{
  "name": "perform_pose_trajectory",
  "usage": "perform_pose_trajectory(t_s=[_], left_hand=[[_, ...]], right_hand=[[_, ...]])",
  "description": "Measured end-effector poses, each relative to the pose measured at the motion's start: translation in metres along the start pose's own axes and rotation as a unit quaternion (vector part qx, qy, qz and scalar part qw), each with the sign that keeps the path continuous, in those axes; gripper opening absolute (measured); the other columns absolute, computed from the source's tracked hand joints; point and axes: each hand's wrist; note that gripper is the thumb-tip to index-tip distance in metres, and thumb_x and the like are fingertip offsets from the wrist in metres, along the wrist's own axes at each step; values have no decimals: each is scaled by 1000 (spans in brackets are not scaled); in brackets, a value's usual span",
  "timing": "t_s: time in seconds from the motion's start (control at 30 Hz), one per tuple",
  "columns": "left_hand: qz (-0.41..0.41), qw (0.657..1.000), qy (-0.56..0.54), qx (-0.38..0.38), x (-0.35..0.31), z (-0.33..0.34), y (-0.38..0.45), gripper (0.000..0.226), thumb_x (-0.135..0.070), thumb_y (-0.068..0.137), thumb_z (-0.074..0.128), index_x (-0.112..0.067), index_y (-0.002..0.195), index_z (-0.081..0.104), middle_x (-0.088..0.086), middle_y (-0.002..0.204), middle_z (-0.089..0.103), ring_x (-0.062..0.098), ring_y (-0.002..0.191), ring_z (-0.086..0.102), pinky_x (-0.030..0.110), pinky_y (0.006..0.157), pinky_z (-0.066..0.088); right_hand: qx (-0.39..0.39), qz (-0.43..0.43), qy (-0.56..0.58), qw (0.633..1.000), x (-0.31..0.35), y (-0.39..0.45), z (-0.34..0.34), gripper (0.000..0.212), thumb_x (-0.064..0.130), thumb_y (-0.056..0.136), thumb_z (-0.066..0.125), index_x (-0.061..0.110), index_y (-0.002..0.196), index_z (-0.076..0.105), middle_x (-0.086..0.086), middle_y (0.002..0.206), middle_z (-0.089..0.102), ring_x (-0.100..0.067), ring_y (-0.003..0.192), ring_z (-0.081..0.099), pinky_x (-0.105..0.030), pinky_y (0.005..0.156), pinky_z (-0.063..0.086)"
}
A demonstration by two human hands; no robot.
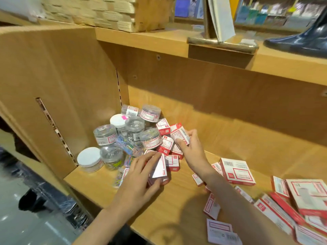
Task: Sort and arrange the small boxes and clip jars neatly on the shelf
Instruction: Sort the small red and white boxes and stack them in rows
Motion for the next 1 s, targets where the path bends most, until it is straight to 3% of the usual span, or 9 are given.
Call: perform_pose_trajectory(t_s=[0.13,0.23,0.3,0.4,0.5,0.7,0.8,0.87,1.0], left_hand=[[-39,998,-20,-52,8,0,4,57,-39,81,52,-22,134,39,-11,130,40,7,119,36,9,101,20],[-47,997,-24,-57,12,0,6,57,-41,81,50,-20,134,42,-10,130,41,10,118,37,14,98,24],[-38,998,-13,-53,13,1,7,57,-42,82,47,-19,134,44,-11,130,39,12,117,37,17,99,25],[-48,998,-4,-50,13,2,10,59,-46,83,43,-19,135,44,-12,130,36,12,118,35,28,97,31],[-53,997,2,-55,12,3,9,59,-46,83,42,-19,136,43,-8,130,39,12,118,34,33,94,34],[-55,997,-41,-42,10,-2,9,61,-46,83,49,-23,138,38,-14,129,35,8,121,33,34,99,36],[-59,993,-72,-66,8,-1,2,60,-36,88,54,-23,142,31,-9,134,35,16,117,46,36,92,47],[-40,993,-81,-78,2,1,2,61,-32,88,56,-22,142,29,-9,133,35,10,115,47,20,94,41],[29,994,-108,-15,-20,7,16,62,-38,88,49,-24,143,23,-7,140,36,1,124,38,5,100,25]], right_hand=[[-6,-9,-111,994,-3,0,-7,25,32,85,60,18,96,42,-2,108,49,-20,101,50,-42,89,42],[-19,29,-106,994,-9,-5,-14,23,28,85,61,16,101,51,0,110,41,-14,99,46,-34,91,39],[-31,82,-41,995,-13,-9,-19,20,23,84,63,16,101,56,-5,109,50,-16,90,54,-31,81,45],[-45,171,154,972,-9,-15,-25,16,18,85,63,12,96,53,-15,89,66,-12,53,57,-25,51,40],[-21,209,210,955,3,-17,-26,21,22,87,61,16,88,41,-20,79,67,-20,51,56,-34,52,43],[56,74,-130,987,10,-34,-21,25,31,88,56,13,71,58,-4,77,66,-19,70,57,-29,64,41],[17,27,-64,997,7,-45,-35,22,27,89,55,22,69,59,3,73,59,-9,62,53,-22,56,37],[13,-9,-7,1000,10,-52,-42,14,23,87,58,29,75,57,2,84,57,-8,67,56,-22,60,41],[182,-17,205,961,21,-67,-32,29,11,81,68,27,101,55,-1,100,62,-13,87,63,-26,79,51]])
Point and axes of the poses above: each hand's wrist, its own y-axis towards the middle knuckle, its own z-axis out of the palm, x = y × z
